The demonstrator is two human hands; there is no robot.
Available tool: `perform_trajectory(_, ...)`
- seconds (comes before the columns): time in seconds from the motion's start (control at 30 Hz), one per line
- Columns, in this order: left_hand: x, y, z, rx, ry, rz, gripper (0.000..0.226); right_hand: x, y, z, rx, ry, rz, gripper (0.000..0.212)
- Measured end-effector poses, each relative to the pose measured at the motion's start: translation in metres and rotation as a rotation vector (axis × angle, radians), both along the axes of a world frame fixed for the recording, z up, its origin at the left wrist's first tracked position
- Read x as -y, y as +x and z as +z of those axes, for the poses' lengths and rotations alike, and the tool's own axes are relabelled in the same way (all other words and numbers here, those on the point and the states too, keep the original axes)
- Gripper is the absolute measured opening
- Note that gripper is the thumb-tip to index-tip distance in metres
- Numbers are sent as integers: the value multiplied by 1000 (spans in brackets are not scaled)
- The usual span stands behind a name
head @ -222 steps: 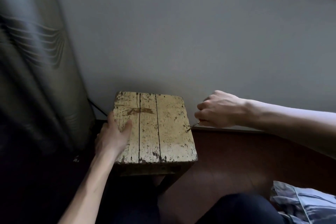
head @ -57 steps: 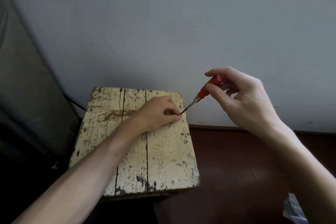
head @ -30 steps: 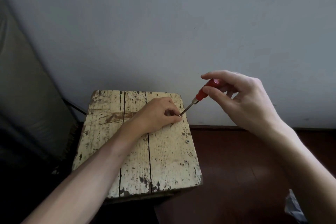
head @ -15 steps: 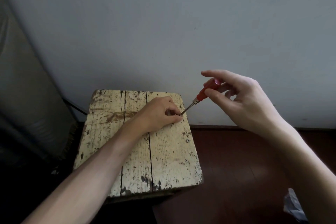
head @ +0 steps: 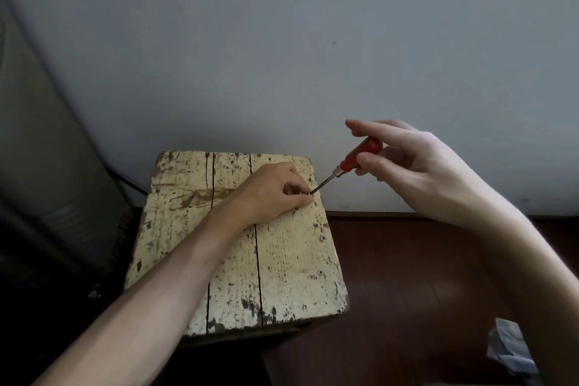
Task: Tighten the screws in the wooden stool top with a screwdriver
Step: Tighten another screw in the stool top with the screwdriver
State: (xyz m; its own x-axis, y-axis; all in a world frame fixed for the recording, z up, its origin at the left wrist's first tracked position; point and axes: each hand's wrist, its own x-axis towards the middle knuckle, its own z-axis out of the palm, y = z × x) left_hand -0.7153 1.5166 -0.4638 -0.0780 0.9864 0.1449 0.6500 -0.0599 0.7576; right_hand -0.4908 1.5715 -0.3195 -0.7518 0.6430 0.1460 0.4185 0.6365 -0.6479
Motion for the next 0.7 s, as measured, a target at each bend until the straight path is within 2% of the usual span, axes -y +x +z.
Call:
perform_trajectory(0.2, -1, 0, 1, 3, 2, -2, 21, 3, -3, -1, -73, 58, -2, 39)
perform_trajectory(0.47, 0, 0, 2, 6, -12, -20, 22, 7, -9, -8, -146, 142, -112, 13)
perform_trajectory(0.57, 1, 0, 2, 11, -9, -20, 22, 5, -7, -7, -127, 144, -78, 21)
perform_trajectory(0.7, 1, 0, 2, 13, -3, -21, 21, 2, -3, -5, -61, 131, 42, 43)
